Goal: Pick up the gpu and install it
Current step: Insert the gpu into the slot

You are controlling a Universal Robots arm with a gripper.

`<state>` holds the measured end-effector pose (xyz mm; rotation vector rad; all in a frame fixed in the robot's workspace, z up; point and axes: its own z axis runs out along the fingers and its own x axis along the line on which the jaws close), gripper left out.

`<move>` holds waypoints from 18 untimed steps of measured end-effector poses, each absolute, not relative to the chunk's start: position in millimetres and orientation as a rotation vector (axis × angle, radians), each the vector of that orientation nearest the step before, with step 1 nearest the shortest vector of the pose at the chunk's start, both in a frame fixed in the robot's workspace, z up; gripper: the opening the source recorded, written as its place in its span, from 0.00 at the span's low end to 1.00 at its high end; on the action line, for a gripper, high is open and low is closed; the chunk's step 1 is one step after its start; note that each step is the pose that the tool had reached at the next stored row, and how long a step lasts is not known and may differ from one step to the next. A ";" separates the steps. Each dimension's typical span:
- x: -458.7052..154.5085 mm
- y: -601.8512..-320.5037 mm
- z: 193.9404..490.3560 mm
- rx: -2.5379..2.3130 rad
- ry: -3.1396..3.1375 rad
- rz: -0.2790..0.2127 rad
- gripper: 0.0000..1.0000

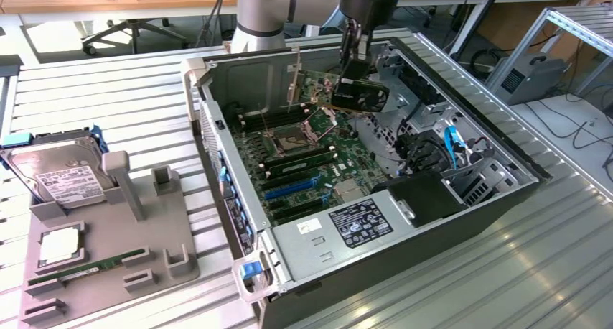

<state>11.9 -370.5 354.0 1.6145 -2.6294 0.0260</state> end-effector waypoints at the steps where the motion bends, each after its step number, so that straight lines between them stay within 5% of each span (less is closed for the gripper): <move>1: 11.8 -370.5 354.0 1.617 -2.628 0.026 0.27; 18: 11.9 -370.5 354.0 1.660 -2.602 0.027 0.27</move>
